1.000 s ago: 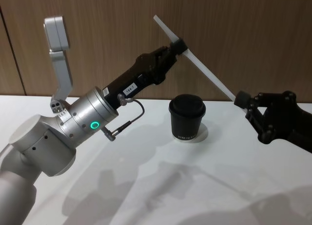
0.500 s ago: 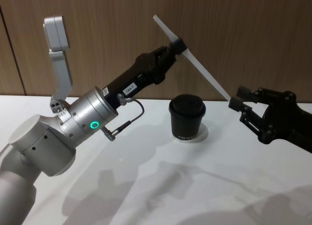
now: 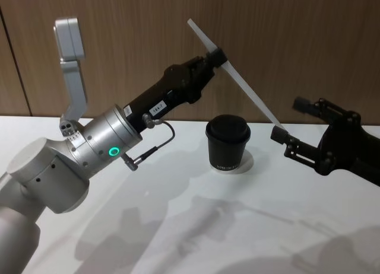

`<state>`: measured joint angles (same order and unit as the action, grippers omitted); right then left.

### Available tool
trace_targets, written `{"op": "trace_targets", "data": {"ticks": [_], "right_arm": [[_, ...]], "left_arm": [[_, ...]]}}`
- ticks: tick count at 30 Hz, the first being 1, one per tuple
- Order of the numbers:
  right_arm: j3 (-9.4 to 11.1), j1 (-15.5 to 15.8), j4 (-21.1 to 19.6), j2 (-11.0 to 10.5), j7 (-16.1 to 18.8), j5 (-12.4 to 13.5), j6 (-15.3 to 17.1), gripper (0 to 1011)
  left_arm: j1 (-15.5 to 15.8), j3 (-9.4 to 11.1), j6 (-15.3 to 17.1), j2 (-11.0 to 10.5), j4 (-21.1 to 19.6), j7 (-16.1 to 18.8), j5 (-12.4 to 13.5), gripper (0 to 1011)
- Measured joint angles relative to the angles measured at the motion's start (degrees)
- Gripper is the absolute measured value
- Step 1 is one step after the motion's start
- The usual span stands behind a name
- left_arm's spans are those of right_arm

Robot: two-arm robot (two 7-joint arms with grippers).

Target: Pick up the straw with one hand, pass it to the other hand, and insert it into the cup.

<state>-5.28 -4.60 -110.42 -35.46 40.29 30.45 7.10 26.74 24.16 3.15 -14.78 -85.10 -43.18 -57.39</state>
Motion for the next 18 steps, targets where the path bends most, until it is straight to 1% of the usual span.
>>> {"op": "trace_targets", "data": {"ticks": [2, 4, 5, 7, 8, 9, 10, 11, 12, 14, 15, 18], "right_arm": [[0.00, 0.00, 0.00, 0.00, 0.00, 0.00, 0.00, 794], [0.00, 0.00, 0.00, 0.00, 0.00, 0.00, 0.00, 838], [0.00, 0.00, 0.00, 0.00, 0.00, 0.00, 0.00, 889], [0.00, 0.00, 0.00, 0.00, 0.00, 0.00, 0.00, 917], [0.00, 0.00, 0.00, 0.00, 0.00, 0.00, 0.00, 959], [0.00, 0.00, 0.00, 0.00, 0.00, 0.00, 0.00, 980], [0.00, 0.00, 0.00, 0.00, 0.00, 0.00, 0.00, 996], [0.00, 0.00, 0.00, 0.00, 0.00, 0.00, 0.00, 1001], [0.00, 0.00, 0.00, 0.00, 0.00, 0.00, 0.00, 1001], [0.00, 0.00, 0.00, 0.00, 0.00, 0.00, 0.00, 1001], [0.00, 0.00, 0.00, 0.00, 0.00, 0.00, 0.00, 1001], [0.00, 0.00, 0.00, 0.00, 0.00, 0.00, 0.00, 1001]], "left_arm": [[0.03, 0.10, -0.10, -0.32, -0.29, 0.56, 0.57, 0], [0.08, 0.28, -0.26, -0.90, -0.86, 1.52, 1.56, 0], [0.11, 0.34, -0.31, -1.10, -1.06, 1.99, 2.03, 0], [0.17, 0.54, -0.49, -1.69, -1.70, 3.15, 3.19, 0], [0.21, 0.68, -0.60, -2.12, -2.12, 4.04, 4.12, 0], [0.21, 0.68, -0.60, -2.12, -2.12, 4.04, 4.12, 0], [0.32, 0.85, -0.67, -2.58, -2.60, 4.80, 5.06, 0], [0.38, 0.93, -0.69, -2.80, -2.79, 5.15, 5.34, 0], [0.52, 1.10, -0.70, -3.22, -3.18, 6.02, 6.32, 0], [0.70, 1.30, -0.70, -3.65, -3.56, 6.67, 7.13, 0], [0.95, 1.54, -0.68, -4.16, -3.99, 7.33, 7.96, 0], [1.36, 1.91, -0.51, -4.84, -4.52, 8.29, 9.28, 0]]}}
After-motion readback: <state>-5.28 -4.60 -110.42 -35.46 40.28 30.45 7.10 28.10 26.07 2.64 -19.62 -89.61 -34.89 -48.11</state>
